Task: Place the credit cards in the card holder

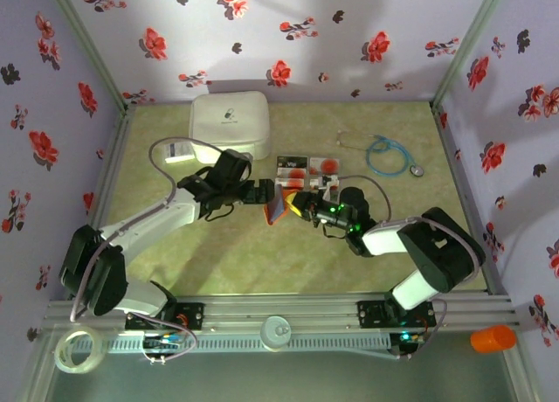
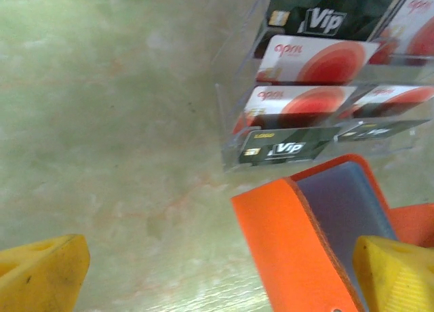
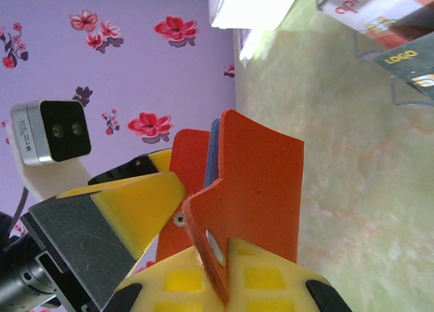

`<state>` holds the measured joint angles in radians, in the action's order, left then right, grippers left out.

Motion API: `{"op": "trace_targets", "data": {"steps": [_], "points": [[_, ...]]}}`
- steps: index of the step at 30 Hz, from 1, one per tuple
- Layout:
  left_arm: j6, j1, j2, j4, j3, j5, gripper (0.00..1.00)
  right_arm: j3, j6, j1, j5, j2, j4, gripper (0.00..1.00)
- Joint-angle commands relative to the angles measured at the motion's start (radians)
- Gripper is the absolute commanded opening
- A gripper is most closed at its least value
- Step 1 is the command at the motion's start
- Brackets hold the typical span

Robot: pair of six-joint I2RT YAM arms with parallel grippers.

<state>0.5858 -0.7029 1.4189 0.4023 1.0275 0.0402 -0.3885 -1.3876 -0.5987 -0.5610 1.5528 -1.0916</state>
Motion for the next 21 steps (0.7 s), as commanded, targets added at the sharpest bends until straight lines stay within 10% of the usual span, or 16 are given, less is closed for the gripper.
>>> {"op": "trace_targets", "data": {"steps": [1, 21], "points": [[-0.070, -0.016, 0.002, 0.054, -0.004, 0.072, 1.00, 0.018, 0.020, -0.007, 0.027, 0.022, -0.075, 0.00], [-0.127, -0.107, 0.108, -0.017, -0.109, 0.190, 1.00, 0.144, 0.038, -0.044, 0.197, 0.212, -0.293, 0.00]]}}
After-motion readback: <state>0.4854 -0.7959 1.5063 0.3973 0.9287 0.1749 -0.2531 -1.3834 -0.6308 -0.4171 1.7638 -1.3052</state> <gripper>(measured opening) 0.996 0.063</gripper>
